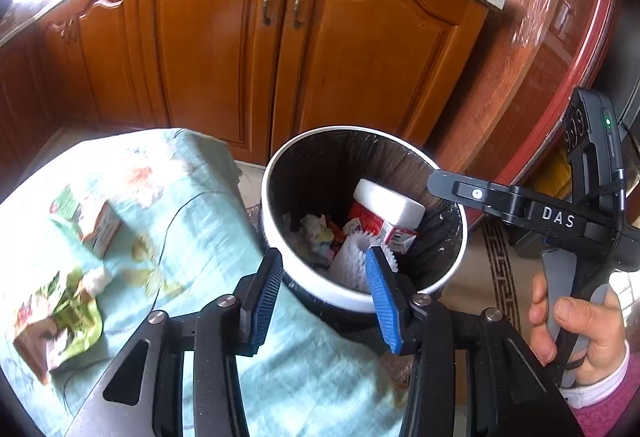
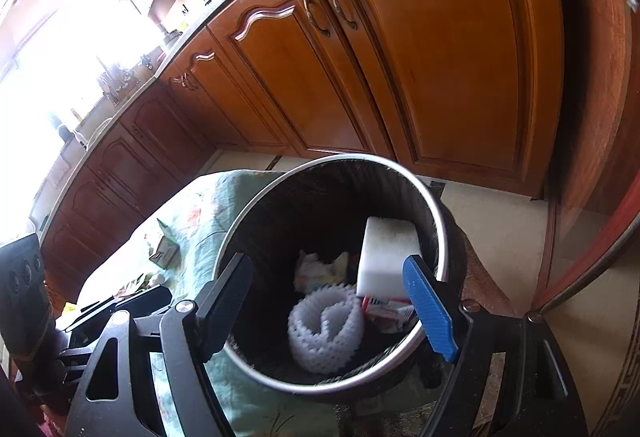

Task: Collect trash
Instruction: 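Move both open grippers back over the remaining table trash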

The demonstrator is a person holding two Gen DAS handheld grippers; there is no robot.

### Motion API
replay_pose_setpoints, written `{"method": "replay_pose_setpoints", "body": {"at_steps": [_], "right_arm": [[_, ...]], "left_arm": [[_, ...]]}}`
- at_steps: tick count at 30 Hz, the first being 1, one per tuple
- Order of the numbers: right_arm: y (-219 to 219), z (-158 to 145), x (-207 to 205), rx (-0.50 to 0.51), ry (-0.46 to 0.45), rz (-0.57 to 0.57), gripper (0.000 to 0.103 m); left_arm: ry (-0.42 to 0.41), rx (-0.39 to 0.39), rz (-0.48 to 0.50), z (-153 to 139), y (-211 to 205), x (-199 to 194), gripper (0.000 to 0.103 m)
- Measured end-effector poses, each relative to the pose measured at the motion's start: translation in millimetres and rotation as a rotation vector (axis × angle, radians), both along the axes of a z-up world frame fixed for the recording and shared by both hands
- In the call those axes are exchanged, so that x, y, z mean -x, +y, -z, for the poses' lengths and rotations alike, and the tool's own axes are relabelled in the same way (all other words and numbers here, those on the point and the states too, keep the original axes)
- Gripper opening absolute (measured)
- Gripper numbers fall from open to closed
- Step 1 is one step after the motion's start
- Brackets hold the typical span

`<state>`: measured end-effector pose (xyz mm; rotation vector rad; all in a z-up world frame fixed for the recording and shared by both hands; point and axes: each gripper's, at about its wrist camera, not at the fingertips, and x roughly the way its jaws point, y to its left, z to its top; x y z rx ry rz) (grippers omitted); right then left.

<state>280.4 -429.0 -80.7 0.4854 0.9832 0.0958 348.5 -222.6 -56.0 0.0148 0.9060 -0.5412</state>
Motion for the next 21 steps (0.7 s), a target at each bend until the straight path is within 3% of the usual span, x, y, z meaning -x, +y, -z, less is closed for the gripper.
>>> {"method": "replay_pose_setpoints", "body": {"at_steps": [7, 17, 21], "right_arm": [[31.7, -12.1, 33.9, -0.046, -0.067, -0.025, 0.085], [94.8, -18.4, 55.4, -0.083, -0.061, -0.141, 0.088], [123.7, -23.3, 58.0, -0.035, -0.040, -0.202, 0.099]], "left_arm": [[0.002, 0.063, -0.110, 1.3, 52.4, 38.9, 0.045], [-0.001, 0.075, -0.230, -1.3, 127.6, 99.3, 0.047], [-0.013, 0.059, -0.271, -7.0, 157.3, 117.3, 0.048]]}}
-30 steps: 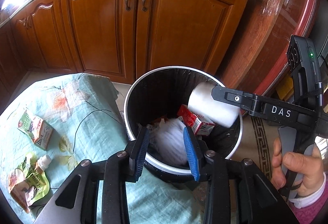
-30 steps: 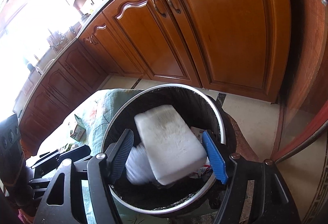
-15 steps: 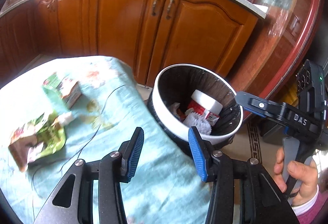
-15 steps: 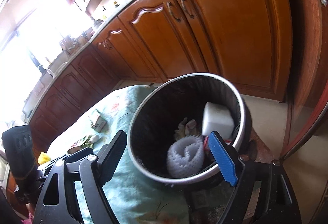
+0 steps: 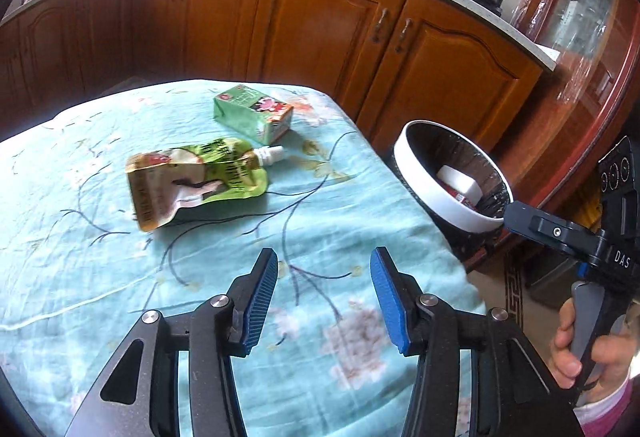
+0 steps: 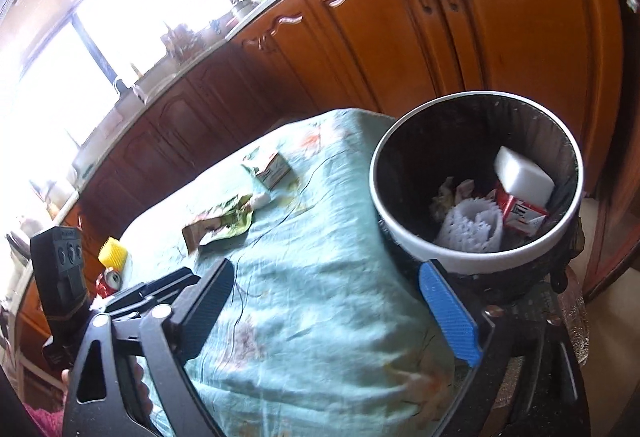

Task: Collect trash
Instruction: 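Move both open grippers back over the remaining table trash, then grasp the green cow-print milk carton with the right gripper while the left grasps the juice pouch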

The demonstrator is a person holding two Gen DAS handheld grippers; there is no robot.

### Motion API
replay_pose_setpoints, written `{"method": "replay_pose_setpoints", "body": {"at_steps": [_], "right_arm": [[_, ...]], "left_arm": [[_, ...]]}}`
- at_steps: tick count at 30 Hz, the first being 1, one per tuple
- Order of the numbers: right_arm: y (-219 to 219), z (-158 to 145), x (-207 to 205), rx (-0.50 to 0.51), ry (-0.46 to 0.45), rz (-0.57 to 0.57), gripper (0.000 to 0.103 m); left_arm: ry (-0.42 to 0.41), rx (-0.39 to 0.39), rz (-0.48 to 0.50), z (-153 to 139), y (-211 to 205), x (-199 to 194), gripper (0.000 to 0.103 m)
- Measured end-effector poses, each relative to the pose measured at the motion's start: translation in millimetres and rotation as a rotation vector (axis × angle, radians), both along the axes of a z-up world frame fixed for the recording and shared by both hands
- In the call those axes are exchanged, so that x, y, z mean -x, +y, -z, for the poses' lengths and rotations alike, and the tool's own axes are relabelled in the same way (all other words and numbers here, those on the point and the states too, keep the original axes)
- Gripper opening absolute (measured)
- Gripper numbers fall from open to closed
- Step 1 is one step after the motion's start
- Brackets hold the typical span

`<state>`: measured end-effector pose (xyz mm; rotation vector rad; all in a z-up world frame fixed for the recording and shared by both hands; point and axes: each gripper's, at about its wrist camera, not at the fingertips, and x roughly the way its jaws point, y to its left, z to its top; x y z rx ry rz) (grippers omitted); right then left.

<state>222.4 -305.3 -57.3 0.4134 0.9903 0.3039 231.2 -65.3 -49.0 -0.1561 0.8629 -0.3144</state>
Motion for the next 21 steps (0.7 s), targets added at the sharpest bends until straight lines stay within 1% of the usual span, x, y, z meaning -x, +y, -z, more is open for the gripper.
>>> {"method": "replay_pose_setpoints", "body": {"at_steps": [2, 3, 6, 8, 11, 16, 19, 21], "right_arm": [[14.8, -2.5, 0.7, 0.057, 0.007, -0.001, 0.099], [21.9, -5.0, 1.8, 0.056, -0.006, -0.019, 0.099], [38.3, -7.9, 3.5, 0.003, -0.037, -0.075, 0.099], [45.6, -7.4, 3.5, -0.039, -0.049, -0.093, 0.099], [55.6, -4.7, 0.5, -0.072, -0.062, -0.096, 0.099], [72.9, -2.1, -8.7, -0.043, -0.071, -0.094, 0.099], [78.9, 2.8, -22.4, -0.048, -0.061, -0.118, 0.099], [86.1, 6.4, -37.4, -0.042, -0.040, -0.157, 0.099]], "left_arm": [[-0.001, -0.010, -0.013, -0.5, 12.8, 7.6, 0.048], [0.001, -0.011, -0.015, -0.1, 19.5, 11.3, 0.048], [0.004, -0.019, -0.034, 1.8, 36.8, 18.6, 0.048], [0.009, -0.024, -0.053, 4.0, 49.2, 22.1, 0.049], [0.023, -0.014, -0.087, 5.0, 66.7, 20.3, 0.049], [0.030, -0.004, -0.132, 3.3, 89.8, 11.2, 0.049], [0.027, -0.027, -0.122, 2.2, 94.3, 0.3, 0.051], [0.023, -0.050, -0.103, 0.7, 95.8, -7.7, 0.053]]}}
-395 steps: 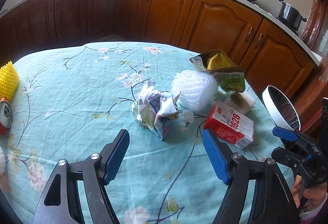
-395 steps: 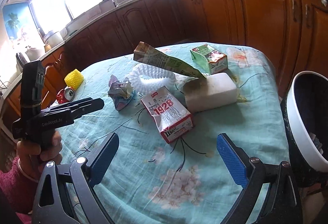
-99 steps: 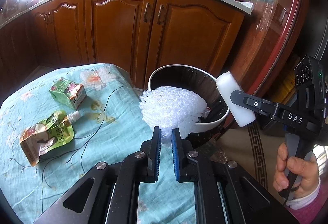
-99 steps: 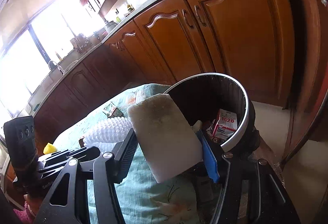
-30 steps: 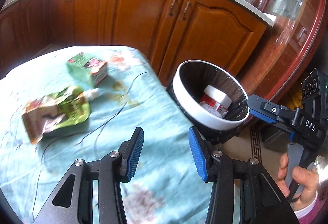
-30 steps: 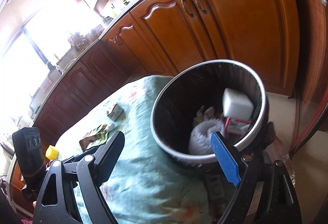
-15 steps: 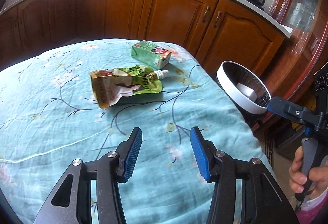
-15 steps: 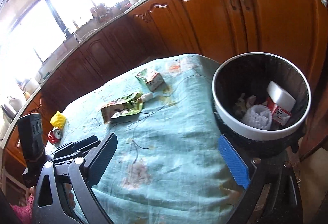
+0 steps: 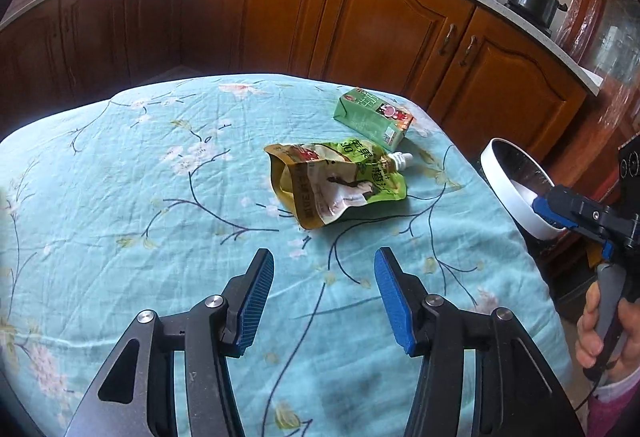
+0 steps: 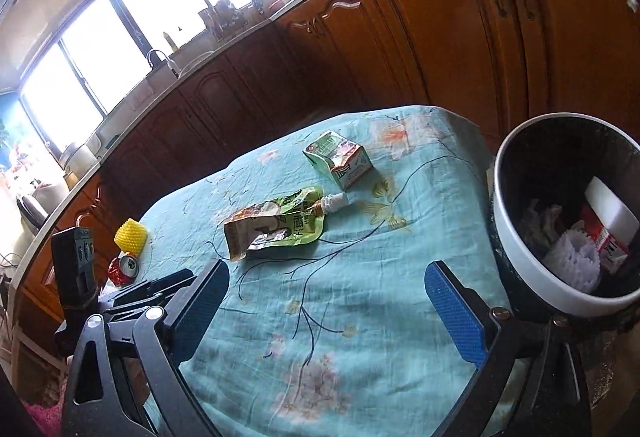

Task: Collect trash
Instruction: 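Grasp the green cow-print milk carton with the right gripper while the left grasps the juice pouch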

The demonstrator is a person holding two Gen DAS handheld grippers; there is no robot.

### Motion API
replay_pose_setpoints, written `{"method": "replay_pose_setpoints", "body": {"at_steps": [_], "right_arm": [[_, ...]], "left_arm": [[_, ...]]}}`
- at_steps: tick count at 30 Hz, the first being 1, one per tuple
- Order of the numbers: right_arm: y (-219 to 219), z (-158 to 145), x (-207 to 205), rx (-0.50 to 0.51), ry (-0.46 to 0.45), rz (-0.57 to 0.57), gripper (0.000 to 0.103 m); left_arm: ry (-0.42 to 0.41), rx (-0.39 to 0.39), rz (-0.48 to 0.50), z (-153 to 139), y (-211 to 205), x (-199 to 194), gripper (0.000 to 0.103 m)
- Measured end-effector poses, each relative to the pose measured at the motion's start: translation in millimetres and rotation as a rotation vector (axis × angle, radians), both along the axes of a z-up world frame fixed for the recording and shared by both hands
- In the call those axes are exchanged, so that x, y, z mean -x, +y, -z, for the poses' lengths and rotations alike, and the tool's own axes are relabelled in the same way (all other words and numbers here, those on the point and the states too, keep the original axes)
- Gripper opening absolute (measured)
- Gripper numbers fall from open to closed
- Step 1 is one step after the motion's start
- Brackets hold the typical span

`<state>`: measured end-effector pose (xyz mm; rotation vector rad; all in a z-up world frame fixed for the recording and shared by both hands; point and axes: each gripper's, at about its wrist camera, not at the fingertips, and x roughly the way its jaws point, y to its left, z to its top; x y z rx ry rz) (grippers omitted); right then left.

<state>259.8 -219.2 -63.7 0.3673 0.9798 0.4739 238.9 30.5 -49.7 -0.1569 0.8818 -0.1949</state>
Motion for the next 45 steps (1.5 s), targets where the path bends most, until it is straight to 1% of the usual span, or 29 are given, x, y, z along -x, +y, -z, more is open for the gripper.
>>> {"method": "replay_pose_setpoints", "body": {"at_steps": [2, 4, 7, 9, 12, 14, 16, 19, 20, 22, 23, 24, 25, 26, 28, 33, 36, 38, 39, 40, 41, 42, 45], "right_arm": [[8.5, 2.1, -14.3, 0.032, -0.010, -0.034, 0.099], [16.9, 4.4, -28.8, 0.072, -0.029, -0.069, 0.099], [31.7, 13.3, -57.7, 0.129, -0.023, -0.122, 0.099], [39.9, 20.0, -76.3, 0.146, -0.022, -0.149, 0.097], [57.0, 30.7, -106.8, 0.206, -0.035, -0.178, 0.097], [68.9, 37.2, -123.7, 0.229, -0.035, -0.215, 0.097], [80.2, 42.6, -138.3, 0.266, -0.043, -0.231, 0.097], [94.4, 53.9, -157.5, 0.295, -0.028, -0.268, 0.097], [97.1, 58.4, -162.4, 0.299, -0.018, -0.276, 0.095], [101.5, 68.6, -170.0, 0.306, 0.015, -0.297, 0.081], [102.3, 73.4, -171.9, 0.308, 0.035, -0.304, 0.066], [100.6, 77.2, -172.0, 0.303, 0.050, -0.302, 0.052], [98.4, 79.6, -170.4, 0.295, 0.059, -0.295, 0.050], [95.4, 79.4, -168.4, 0.283, 0.057, -0.284, 0.049], [87.6, 76.0, -161.6, 0.260, 0.052, -0.262, 0.048], [47.5, 54.1, -135.2, 0.169, 0.040, -0.148, 0.047], [20.7, 39.3, -112.8, 0.122, 0.043, -0.087, 0.047], [5.8, 32.9, -92.5, 0.095, 0.049, -0.057, 0.047], [0.5, 31.1, -83.7, 0.093, 0.049, -0.040, 0.047], [-3.0, 28.1, -75.1, 0.093, 0.045, -0.030, 0.047], [-8.7, 25.3, -62.7, 0.090, 0.042, -0.021, 0.047], [-11.6, 23.8, -53.7, 0.082, 0.044, -0.015, 0.047], [-18.9, 24.0, -30.2, 0.058, 0.060, -0.006, 0.047]], "left_arm": [[-0.002, -0.024, 0.024, 0.5, 1.4, -10.1, 0.062], [0.007, -0.041, 0.043, 1.9, 3.2, -19.6, 0.062], [0.012, -0.059, 0.052, 4.8, 7.2, -32.6, 0.062], [0.013, -0.058, 0.060, 5.5, 10.2, -38.4, 0.062], [0.012, -0.051, 0.081, 6.0, 13.5, -47.8, 0.063], [0.011, -0.055, 0.122, 7.1, 12.6, -54.9, 0.068], [0.005, -0.089, 0.174, 8.4, 10.1, -64.9, 0.071], [0.010, -0.131, 0.226, 11.9, 7.0, -82.3, 0.071], [0.011, -0.137, 0.241, 12.9, 6.2, -88.1, 0.071], [0.015, -0.147, 0.276, 15.4, 3.6, -99.6, 0.071], [0.017, -0.154, 0.285, 17.0, 2.8, -105.9, 0.072], [0.022, -0.159, 0.296, 19.0, 0.7, -111.6, 0.073], [0.024, -0.161, 0.310, 19.9, -1.0, -115.7, 0.074], [0.021, -0.165, 0.326, 21.4, -2.8, -120.6, 0.078], [0.021, -0.177, 0.351, 26.2, -6.5, -129.3, 0.082], [0.064, -0.159, 0.387, 42.4, -14.6, -148.9, 0.082], [0.075, -0.155, 0.396, 51.1, -22.2, -150.9, 0.078], [0.083, -0.134, 0.390, 52.8, -24.9, -147.1, 0.070], [0.090, -0.122, 0.385, 52.5, -25.3, -143.7, 0.069], [0.098, -0.117, 0.375, 52.3, -26.0, -138.8, 0.067], [0.099, -0.115, 0.366, 50.9, -27.6, -131.0, 0.061], [0.102, -0.114, 0.359, 50.2, -29.0, -123.9, 0.058], [0.132, -0.101, 0.318, 49.3, -33.0, -98.5, 0.056]]}}
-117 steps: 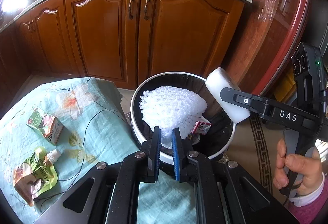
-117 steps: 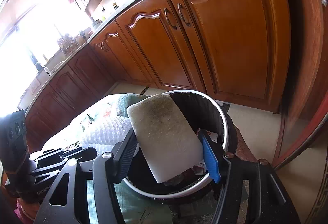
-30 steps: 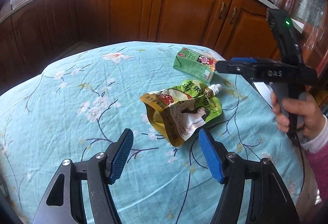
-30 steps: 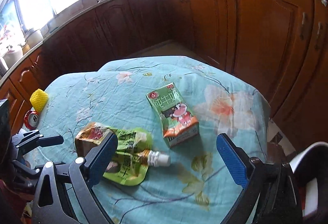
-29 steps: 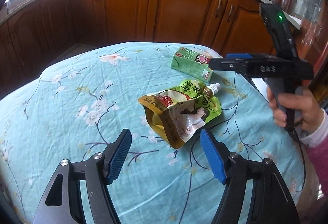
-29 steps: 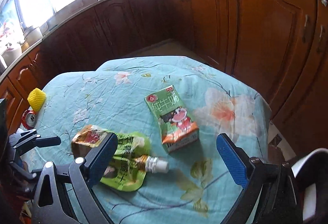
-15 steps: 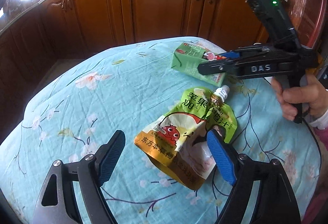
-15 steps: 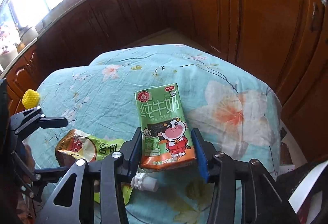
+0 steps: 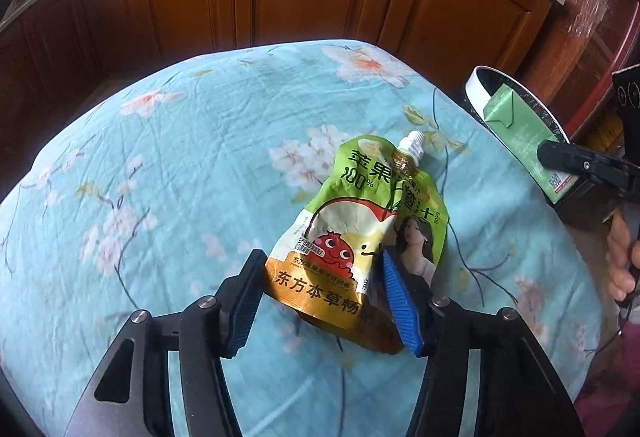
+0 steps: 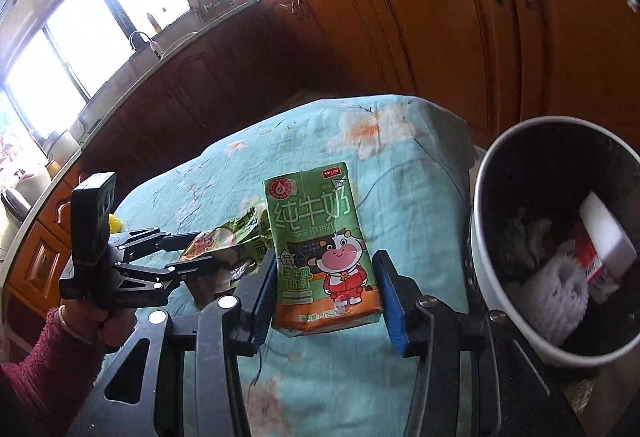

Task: Collect trash
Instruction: 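Grasp the green cow-print milk carton with the right gripper while the left grasps the juice pouch, then carry the green carton in the right gripper while the left carries the pouch to the bin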

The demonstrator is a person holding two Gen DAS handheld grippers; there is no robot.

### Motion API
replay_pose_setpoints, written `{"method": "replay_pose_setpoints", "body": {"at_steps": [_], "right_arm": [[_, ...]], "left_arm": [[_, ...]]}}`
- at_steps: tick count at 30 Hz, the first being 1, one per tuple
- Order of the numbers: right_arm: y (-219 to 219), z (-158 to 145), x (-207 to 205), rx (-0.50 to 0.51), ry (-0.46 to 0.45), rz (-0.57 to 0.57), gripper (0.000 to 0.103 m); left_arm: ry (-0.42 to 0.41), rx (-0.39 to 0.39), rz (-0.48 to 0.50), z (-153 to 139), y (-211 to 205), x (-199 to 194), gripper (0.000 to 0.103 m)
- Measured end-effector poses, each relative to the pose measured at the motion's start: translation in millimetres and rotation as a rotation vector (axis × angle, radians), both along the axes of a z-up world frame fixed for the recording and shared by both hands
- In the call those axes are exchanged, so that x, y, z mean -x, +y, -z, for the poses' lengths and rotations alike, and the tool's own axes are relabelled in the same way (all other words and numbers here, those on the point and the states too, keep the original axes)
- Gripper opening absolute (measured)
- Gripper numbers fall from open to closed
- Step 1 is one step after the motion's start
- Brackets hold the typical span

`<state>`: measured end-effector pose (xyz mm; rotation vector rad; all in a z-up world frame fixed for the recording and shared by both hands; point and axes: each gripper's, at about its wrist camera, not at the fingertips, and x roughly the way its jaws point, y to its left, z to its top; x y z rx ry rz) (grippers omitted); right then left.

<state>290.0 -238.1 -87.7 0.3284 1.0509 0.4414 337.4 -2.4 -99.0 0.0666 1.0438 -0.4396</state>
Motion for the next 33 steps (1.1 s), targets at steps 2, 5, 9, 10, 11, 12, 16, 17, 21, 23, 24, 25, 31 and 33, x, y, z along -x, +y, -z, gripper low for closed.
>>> {"method": "replay_pose_setpoints", "body": {"at_steps": [2, 5, 9, 10, 11, 12, 16, 17, 21, 23, 24, 25, 31, 33], "right_arm": [[-0.2, 1.9, 14.0, -0.009, 0.016, -0.001, 0.047], [-4.7, 4.4, 28.1, 0.002, 0.043, -0.003, 0.047], [-3.2, 11.7, 41.0, 0.050, 0.078, -0.004, 0.047], [-2.7, 14.1, 42.6, 0.062, 0.087, -0.006, 0.047], [-0.9, 16.5, 43.2, 0.076, 0.095, -0.013, 0.047], [1.3, 18.3, 43.6, 0.090, 0.101, -0.021, 0.047], [5.8, 21.7, 47.6, 0.120, 0.115, -0.042, 0.049], [6.3, 22.8, 46.6, 0.122, 0.116, -0.044, 0.049], [7.2, 24.7, 43.2, 0.133, 0.111, -0.052, 0.058], [9.5, 25.2, 40.3, 0.154, 0.103, -0.073, 0.061], [10.8, 24.5, 40.0, 0.165, 0.097, -0.082, 0.061], [12.6, 24.1, 38.6, 0.180, 0.090, -0.095, 0.061], [20.7, 27.3, 37.1, 0.209, 0.086, -0.143, 0.059], [20.2, 29.1, 39.6, 0.202, 0.083, -0.140, 0.048]], "left_arm": [[0.017, 0.035, -0.014, -1.3, -3.7, 23.4, 0.055], [0.083, 0.065, -0.080, 4.4, -7.1, 57.2, 0.056], [0.078, 0.056, -0.119, -1.3, -14.8, 92.3, 0.059], [0.067, 0.041, -0.120, -4.7, -15.7, 95.9, 0.061], [0.049, 0.026, -0.115, -9.9, -16.7, 98.7, 0.065], [0.021, 0.005, -0.100, -14.5, -18.7, 98.8, 0.069], [-0.049, -0.078, 0.002, -32.3, -29.7, 87.2, 0.077], [-0.054, -0.088, 0.035, -32.7, -36.5, 85.4, 0.078], [-0.021, -0.148, 0.136, -20.3, -57.1, 75.6, 0.078], [0.014, -0.161, 0.170, -9.5, -61.7, 67.1, 0.077], [0.028, -0.171, 0.171, -3.1, -63.8, 62.1, 0.078], [0.040, -0.162, 0.178, 0.6, -64.9, 59.6, 0.078], [0.022, -0.107, 0.188, 0.0, -61.5, 63.9, 0.052], [0.037, -0.049, 0.159, -3.8, -50.7, 63.7, 0.044]]}}
